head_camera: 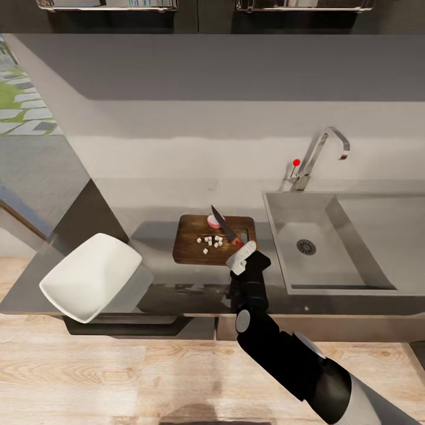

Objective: In the kitchen, take the Vidalia onion out of the sink, dice it on the chopping board with the paring knife, put the diced onion into the bowl on the countertop, then place both the paring knife and the chopping board into the sink.

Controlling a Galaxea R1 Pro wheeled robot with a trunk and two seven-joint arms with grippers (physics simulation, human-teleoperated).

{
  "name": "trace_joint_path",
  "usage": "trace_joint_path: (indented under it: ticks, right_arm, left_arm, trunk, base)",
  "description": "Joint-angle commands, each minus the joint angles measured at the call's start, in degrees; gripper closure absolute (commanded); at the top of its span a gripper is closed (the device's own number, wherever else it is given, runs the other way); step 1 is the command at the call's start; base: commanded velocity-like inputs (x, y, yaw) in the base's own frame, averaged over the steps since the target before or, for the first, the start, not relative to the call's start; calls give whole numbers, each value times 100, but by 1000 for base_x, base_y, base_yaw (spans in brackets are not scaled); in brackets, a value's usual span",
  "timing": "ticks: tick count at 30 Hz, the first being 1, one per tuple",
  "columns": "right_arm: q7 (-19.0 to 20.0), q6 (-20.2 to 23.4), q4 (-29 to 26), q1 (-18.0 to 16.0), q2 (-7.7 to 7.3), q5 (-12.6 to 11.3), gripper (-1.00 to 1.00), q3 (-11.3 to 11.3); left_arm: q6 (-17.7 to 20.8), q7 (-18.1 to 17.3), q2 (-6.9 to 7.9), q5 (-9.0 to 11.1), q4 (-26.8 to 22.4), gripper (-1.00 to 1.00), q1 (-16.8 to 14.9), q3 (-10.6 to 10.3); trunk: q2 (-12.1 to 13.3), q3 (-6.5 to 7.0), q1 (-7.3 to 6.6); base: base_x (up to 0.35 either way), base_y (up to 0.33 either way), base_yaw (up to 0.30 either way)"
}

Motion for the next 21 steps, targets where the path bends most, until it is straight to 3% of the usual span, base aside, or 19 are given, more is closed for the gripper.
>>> trace_joint_path:
  ticks: [1, 21]
  right_arm:
    - [-34, 28, 1, -9, -4, -14, 100, 18]
    - [-25, 51, 7, -9, 3, -31, 100, 21]
  left_arm:
    - [-6, -9, -1, 26, -8, -100, 3, 5]
    - [-6, -9, -1, 26, -10, -100, 3, 5]
  trunk:
    - [-9, -9, 3]
    - [-9, -186, 3]
  base:
    - [2, 0, 0]
    - [19, 0, 0]
